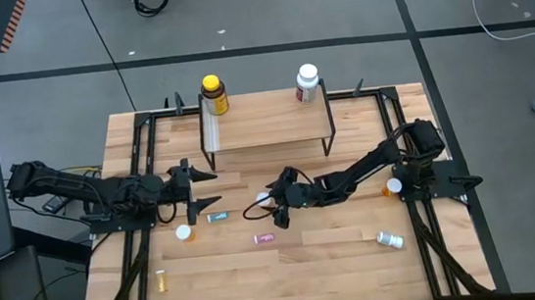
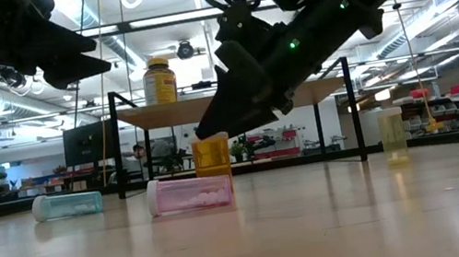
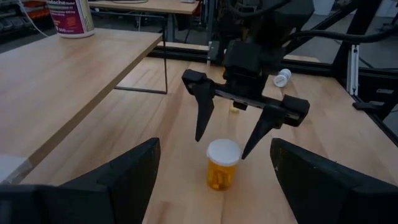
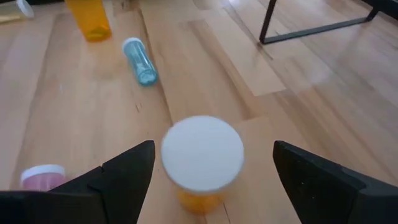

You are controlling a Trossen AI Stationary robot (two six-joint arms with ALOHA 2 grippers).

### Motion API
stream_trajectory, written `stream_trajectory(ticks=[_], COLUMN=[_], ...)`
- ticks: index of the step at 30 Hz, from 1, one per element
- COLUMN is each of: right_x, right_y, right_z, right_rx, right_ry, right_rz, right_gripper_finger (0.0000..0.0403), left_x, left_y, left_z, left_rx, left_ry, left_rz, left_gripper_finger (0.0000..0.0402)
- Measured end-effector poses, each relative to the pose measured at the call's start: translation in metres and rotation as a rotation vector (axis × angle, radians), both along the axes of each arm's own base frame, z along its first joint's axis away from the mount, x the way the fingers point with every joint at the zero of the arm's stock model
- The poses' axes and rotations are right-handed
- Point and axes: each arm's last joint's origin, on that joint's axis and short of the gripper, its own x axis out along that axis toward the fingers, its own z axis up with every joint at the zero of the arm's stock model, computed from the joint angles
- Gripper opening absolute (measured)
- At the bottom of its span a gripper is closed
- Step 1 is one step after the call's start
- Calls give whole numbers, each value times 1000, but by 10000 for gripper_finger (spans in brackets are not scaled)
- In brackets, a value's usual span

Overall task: Pick and place medicine bottles onto shelf by color
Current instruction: Put the middle large orange pill bottle on the shelf

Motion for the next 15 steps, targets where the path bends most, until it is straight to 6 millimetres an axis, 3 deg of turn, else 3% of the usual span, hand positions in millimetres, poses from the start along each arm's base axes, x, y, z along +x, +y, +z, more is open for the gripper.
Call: stream_trajectory(ticks=[8, 15], right_x=[1, 1], right_y=[0, 1], right_z=[1, 0], right_rx=[17, 26], right_ry=[-6, -3], right_rz=[24, 47], right_gripper_finger=[294, 286], left_x=[0, 0], left_y=[0, 0], left_z=[0, -1], left_rx=[0, 1], left_ry=[0, 6], left_rz=[0, 0], left_gripper_finger=[314, 313])
